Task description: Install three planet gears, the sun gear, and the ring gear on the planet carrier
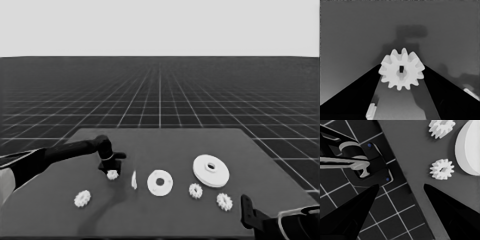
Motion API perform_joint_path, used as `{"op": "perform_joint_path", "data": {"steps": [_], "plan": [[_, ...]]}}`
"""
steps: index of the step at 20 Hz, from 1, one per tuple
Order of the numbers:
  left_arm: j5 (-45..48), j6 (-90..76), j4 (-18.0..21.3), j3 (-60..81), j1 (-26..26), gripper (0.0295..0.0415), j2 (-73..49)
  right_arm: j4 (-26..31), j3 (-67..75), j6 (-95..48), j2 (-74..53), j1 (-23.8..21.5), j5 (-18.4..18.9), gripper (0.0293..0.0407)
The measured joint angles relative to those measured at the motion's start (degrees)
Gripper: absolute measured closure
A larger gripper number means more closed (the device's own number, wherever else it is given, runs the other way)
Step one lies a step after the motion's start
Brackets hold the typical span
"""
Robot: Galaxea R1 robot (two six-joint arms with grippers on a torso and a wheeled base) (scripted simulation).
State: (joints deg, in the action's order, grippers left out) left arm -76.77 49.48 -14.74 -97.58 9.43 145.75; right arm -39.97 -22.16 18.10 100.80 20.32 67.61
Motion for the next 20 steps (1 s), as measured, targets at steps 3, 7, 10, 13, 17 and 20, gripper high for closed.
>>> {"op": "perform_joint_path", "data": {"steps": [3,7,10,13,17,20], "plan": [[-6.17,3.11,5.78,7.74,-8.28,0.0398,-3.40,0.00,0.00,0.00,0.00,0.00,0.00,0.0315],[-7.39,3.28,7.45,8.29,-10.37,0.0398,-3.64,0.00,0.00,0.00,0.00,0.00,0.00,0.0315],[-7.52,3.27,7.64,8.30,-10.56,0.0398,-3.65,0.00,0.00,0.00,0.00,0.00,0.00,0.0315],[-10.09,20.92,6.29,1.90,-10.64,0.0398,19.95,0.00,0.00,0.00,0.00,0.00,0.00,0.0315],[-9.93,19.75,6.46,-7.08,-10.64,0.0398,28.38,0.00,0.00,0.00,0.00,0.00,0.00,0.0315],[-9.90,19.43,6.48,-8.35,-10.62,0.0398,29.24,0.00,0.00,0.00,0.00,0.00,0.00,0.0315]]}}
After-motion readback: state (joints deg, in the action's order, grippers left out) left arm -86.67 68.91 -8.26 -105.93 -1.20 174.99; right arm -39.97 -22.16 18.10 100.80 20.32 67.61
